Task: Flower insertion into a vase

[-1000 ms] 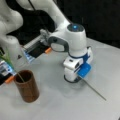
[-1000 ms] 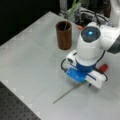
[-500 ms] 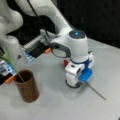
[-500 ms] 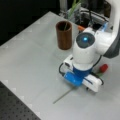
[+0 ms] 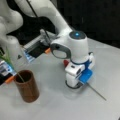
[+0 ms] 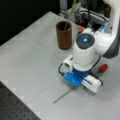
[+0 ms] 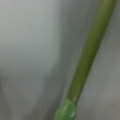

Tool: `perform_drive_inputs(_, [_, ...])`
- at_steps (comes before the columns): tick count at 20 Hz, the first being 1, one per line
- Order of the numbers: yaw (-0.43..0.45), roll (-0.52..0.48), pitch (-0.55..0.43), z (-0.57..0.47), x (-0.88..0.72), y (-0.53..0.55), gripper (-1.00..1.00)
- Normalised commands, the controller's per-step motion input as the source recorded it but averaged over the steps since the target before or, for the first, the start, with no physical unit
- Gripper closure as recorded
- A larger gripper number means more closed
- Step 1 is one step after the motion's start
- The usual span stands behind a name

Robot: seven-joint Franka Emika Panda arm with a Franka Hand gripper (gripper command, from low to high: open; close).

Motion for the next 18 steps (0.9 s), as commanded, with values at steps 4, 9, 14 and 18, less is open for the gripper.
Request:
perform_drive_inputs(4, [0.033,-0.291,-0.019,-0.09,0.10,0.22,1.00])
perform_drive_inputs(9, [0.029,-0.233,-0.029,-0.08,0.04,0.20,1.00])
perform_drive_inputs(14, [0.024,-0.208,-0.013,-0.04,-0.01,0.14,1.00])
perform_drive_inputs(18, [0.007,-0.184,-0.011,0.07,-0.07,0.11,1.00])
